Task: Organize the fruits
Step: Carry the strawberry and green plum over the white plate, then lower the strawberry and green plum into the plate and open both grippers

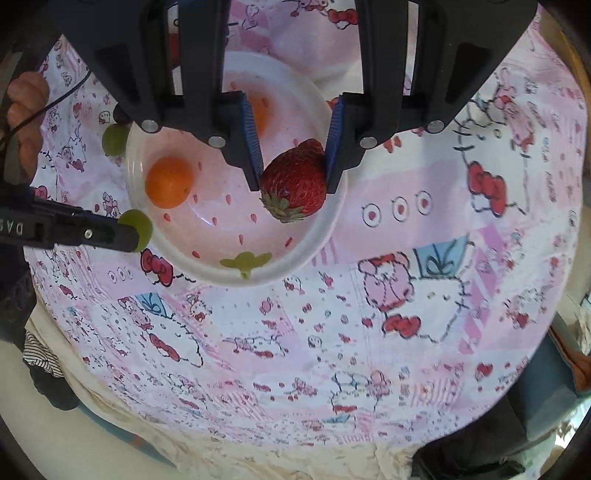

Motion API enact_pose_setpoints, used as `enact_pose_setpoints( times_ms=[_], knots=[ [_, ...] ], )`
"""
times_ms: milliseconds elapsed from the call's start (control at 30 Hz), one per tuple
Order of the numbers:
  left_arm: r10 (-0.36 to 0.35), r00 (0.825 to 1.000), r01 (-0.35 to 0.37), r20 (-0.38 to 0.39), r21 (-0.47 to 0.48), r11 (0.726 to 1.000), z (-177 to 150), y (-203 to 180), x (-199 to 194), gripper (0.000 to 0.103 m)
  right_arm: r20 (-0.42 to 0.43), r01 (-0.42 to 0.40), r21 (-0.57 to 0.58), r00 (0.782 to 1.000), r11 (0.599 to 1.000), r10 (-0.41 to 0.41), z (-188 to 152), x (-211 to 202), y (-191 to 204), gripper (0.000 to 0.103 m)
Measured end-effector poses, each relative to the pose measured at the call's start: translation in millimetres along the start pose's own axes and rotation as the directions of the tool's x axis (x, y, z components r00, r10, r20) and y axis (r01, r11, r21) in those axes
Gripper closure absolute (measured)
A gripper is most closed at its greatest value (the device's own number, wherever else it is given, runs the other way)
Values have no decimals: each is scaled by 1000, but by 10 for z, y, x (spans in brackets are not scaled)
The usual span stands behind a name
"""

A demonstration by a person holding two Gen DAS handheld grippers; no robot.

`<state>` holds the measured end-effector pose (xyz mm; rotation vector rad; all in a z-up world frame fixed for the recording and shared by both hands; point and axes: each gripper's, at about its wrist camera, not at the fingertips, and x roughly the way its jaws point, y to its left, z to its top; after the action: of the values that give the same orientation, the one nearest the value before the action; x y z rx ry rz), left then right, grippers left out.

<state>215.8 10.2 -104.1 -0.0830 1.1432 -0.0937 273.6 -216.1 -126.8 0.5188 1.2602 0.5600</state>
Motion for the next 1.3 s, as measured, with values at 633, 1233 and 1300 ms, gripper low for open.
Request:
enact_pose_setpoints(
  times_ms=[633,1233,1300],
  knots=[
    [27,1000,-27,-1,15,1000,-34,-59,106,74,5,81,-53,997,995,-81,-58,158,52,67],
    [39,996,-43,82,51,998,-41,-188,-107,27,72,-7,-104,997,995,15,-35,-34,340,7],
    [61,993,-68,104,68,995,-29,-212,-144,27,90,-2,-118,996,993,12,-22,-80,376,6]
  ],
)
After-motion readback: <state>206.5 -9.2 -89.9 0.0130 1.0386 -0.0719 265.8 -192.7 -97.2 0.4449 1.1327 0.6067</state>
